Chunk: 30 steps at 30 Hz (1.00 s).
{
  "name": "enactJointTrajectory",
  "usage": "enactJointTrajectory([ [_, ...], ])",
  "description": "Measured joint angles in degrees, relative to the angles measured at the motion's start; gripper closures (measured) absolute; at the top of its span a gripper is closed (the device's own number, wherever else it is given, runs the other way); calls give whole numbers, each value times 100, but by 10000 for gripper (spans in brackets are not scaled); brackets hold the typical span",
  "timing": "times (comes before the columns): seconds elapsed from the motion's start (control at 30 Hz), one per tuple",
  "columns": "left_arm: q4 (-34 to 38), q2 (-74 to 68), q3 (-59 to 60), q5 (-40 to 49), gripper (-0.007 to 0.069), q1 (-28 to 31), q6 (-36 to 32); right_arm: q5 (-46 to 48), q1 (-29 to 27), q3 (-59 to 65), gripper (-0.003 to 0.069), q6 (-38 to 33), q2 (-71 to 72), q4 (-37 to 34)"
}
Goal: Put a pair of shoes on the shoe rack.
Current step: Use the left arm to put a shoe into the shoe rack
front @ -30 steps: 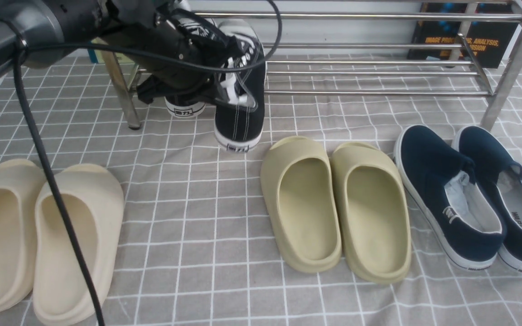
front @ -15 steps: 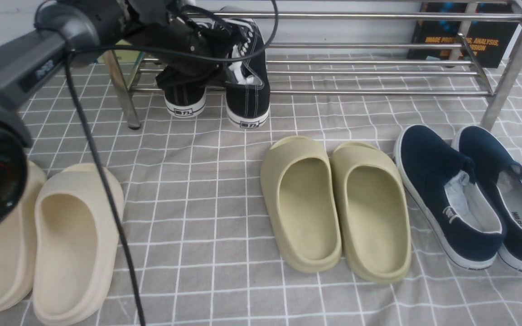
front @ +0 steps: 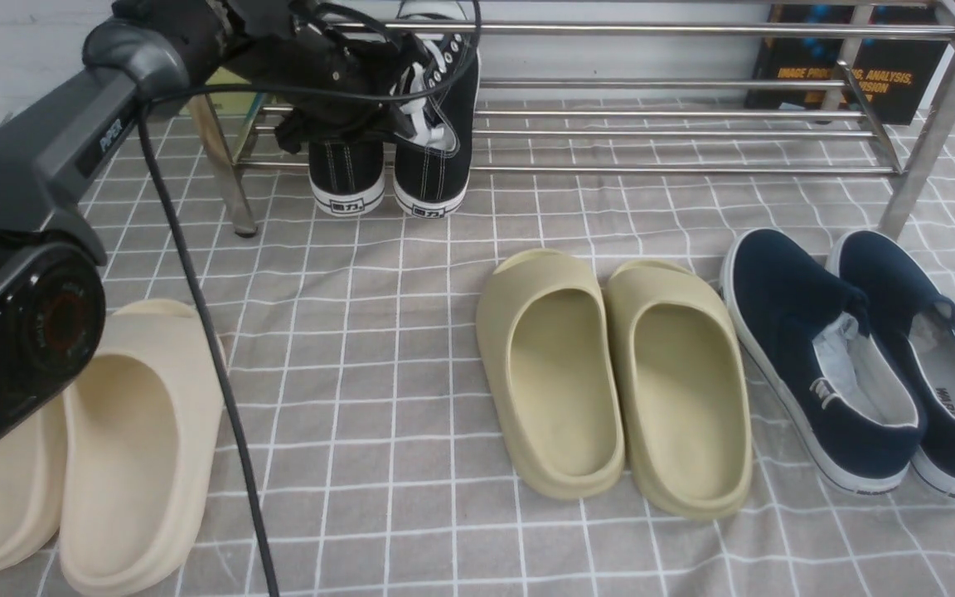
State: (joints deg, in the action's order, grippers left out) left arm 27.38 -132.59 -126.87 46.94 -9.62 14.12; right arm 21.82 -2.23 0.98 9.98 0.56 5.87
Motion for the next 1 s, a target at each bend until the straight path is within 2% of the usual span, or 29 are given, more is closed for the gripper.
enactJointTrajectory([
  [0.2, -19, 28, -4, -54, 461, 0, -30, 0, 0, 0, 419, 0, 0, 0],
  [0.23, -27, 52, -4, -55, 429, 0, -30, 0, 0, 0, 419, 0, 0, 0],
  [0.27, -92, 118, -4, -54, 360, 0, -30, 0, 0, 0, 419, 0, 0, 0],
  [0.3, -107, 127, -4, -54, 352, 0, -30, 0, 0, 0, 419, 0, 0, 0],
  [0.33, -244, 203, -4, -48, 303, 0, -30, 0, 0, 0, 419, 0, 0, 0],
  [0.5, -769, 553, -4, 91, 258, 12, -30, 0, 0, 0, 419, 0, 0, 0],
  [0.6, -1043, 756, -4, 329, 278, 12, -30, 0, 0, 0, 419, 0, 0, 0],
  [0.67, -1333, 969, -20, 761, 358, 12, -30, 0, 0, 0, 419, 0, 0, 0],
  [0.7, -1354, 984, -23, 795, 365, 7, -30, 0, 0, 0, 419, 0, 0, 0],
  [0.73, -1510, 1095, -30, 1100, 440, -16, -69, 0, 0, 0, 419, 0, 0, 0],
  [0.77, -1524, 1105, -30, 1132, 449, -21, -76, 0, 0, 0, 419, 0, 0, 0],
  [0.8, -1602, 1176, -42, 1418, 519, -78, -211, 0, 0, 0, 419, 0, 0, 0],
  [0.9, -1663, 1193, -49, 2018, 634, -266, -486, 0, 0, 0, 419, 0, 0, 0],
  [1.0, -1661, 1137, 40, 2352, 638, -566, -785, 0, 0, 0, 419, 0, 0, 0],
])
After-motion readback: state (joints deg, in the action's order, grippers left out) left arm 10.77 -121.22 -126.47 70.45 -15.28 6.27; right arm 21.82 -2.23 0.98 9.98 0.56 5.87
